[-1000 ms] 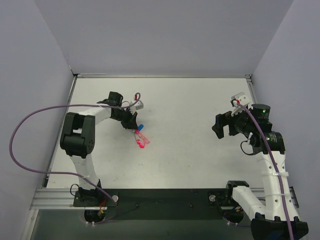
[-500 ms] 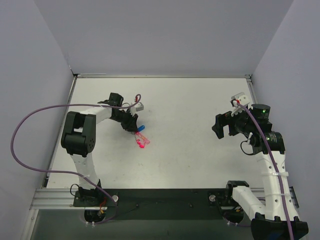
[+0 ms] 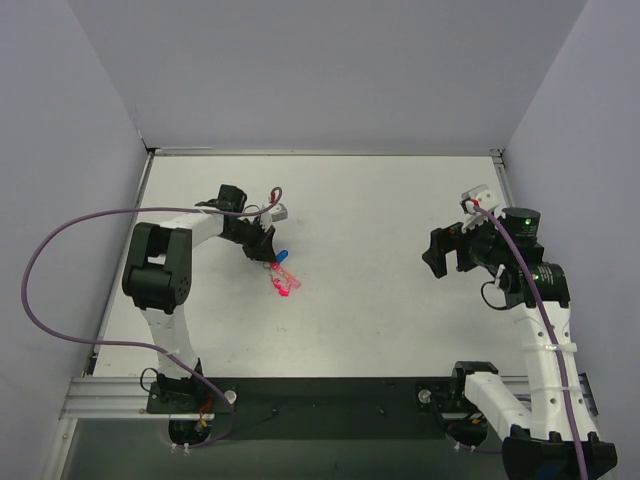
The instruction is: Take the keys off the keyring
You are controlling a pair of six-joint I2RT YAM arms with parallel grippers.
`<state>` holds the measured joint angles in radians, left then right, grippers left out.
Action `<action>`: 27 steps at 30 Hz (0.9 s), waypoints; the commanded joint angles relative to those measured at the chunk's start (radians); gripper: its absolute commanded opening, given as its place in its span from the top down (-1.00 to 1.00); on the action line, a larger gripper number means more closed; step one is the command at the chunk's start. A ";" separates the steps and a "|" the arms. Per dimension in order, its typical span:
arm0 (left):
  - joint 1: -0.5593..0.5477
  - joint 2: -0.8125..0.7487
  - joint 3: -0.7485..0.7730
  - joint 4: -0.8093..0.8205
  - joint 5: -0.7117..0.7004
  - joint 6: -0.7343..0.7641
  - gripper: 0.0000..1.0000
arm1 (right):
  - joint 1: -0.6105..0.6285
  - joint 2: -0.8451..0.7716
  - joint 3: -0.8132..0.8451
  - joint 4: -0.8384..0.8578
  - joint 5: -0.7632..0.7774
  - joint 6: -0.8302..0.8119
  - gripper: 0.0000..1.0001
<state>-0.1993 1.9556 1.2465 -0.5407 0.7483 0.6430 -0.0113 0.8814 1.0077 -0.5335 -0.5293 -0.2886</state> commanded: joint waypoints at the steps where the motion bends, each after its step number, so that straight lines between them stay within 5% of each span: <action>1: -0.003 -0.041 0.031 -0.030 0.060 0.012 1.00 | 0.033 0.024 0.015 0.021 -0.072 0.022 -0.98; 14: -0.031 -0.145 0.030 -0.041 0.204 -0.043 1.00 | 0.283 0.154 0.078 0.087 -0.236 -0.011 -0.84; 27: -0.141 -0.195 0.140 -0.137 0.304 -0.074 1.00 | 0.392 0.405 0.063 0.402 -0.368 0.037 -0.62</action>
<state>-0.3187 1.8229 1.3220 -0.6380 0.9546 0.5758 0.3580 1.2289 1.0599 -0.2665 -0.7906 -0.2588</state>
